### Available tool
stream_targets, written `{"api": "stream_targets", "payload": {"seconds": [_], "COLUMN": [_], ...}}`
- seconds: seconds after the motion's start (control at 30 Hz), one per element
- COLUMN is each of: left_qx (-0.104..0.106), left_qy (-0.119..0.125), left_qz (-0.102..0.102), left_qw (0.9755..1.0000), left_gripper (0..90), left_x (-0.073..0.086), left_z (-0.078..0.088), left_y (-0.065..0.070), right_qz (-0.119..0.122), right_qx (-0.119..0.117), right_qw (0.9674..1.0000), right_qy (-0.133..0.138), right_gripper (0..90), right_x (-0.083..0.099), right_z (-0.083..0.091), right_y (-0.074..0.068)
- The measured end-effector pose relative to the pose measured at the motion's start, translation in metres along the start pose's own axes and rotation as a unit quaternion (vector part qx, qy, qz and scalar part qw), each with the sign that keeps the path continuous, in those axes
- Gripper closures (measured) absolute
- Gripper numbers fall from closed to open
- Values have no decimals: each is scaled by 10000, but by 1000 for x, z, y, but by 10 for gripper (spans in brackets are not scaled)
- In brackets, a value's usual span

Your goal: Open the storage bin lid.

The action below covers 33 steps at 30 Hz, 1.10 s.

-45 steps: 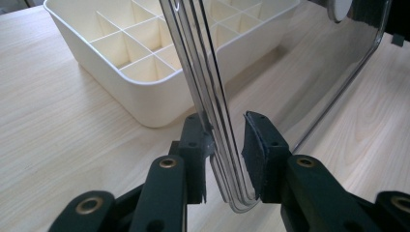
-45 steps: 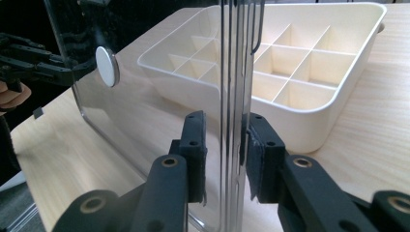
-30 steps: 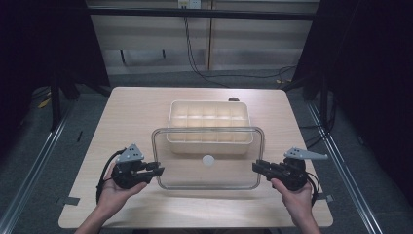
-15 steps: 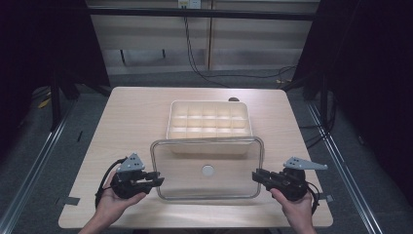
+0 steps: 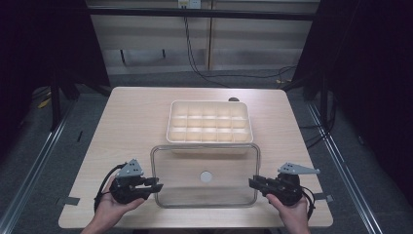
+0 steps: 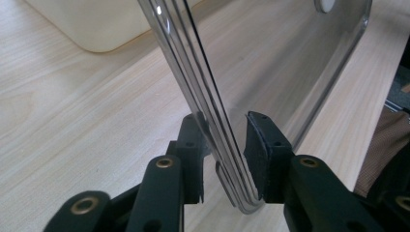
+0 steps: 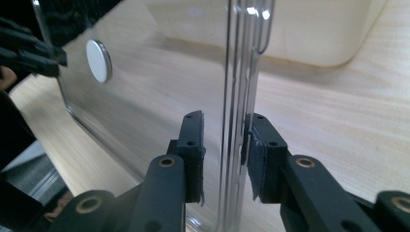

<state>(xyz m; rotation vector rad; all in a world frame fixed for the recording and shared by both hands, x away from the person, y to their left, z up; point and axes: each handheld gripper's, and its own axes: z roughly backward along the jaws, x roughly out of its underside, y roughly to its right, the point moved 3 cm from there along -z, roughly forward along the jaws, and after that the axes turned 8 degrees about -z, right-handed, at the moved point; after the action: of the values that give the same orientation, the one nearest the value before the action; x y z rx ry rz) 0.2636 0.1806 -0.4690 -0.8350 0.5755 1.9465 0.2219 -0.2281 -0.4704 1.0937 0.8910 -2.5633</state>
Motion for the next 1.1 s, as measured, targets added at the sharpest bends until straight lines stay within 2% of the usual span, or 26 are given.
{"api": "stream_targets", "payload": {"seconds": [0.23, 0.37, 0.53, 0.67, 1.1], "left_qx": [0, -27, 59, 107, 315], "left_qy": [-29, -160, -182, -206, -265], "left_qz": [28, -19, 40, 10, 234], "left_qw": [10000, 9999, 9998, 9997, 9989], "left_gripper": [651, 621, 604, 597, 567], "left_x": [3, 4, 5, 6, 12], "left_z": [-5, -9, -12, -13, -21], "left_y": [-1, 0, -1, 0, -4], "right_qz": [-61, -95, -138, -97, -207], "right_qx": [79, 69, 80, 122, 164], "right_qw": [9999, 9998, 9996, 9996, 9986], "right_qy": [-141, -172, -214, -231, -452], "right_gripper": [685, 676, 655, 634, 575], "right_x": [4, 5, 7, 8, 15], "right_z": [-9, -11, -15, -16, -22], "right_y": [5, 7, 9, 9, 14]}}
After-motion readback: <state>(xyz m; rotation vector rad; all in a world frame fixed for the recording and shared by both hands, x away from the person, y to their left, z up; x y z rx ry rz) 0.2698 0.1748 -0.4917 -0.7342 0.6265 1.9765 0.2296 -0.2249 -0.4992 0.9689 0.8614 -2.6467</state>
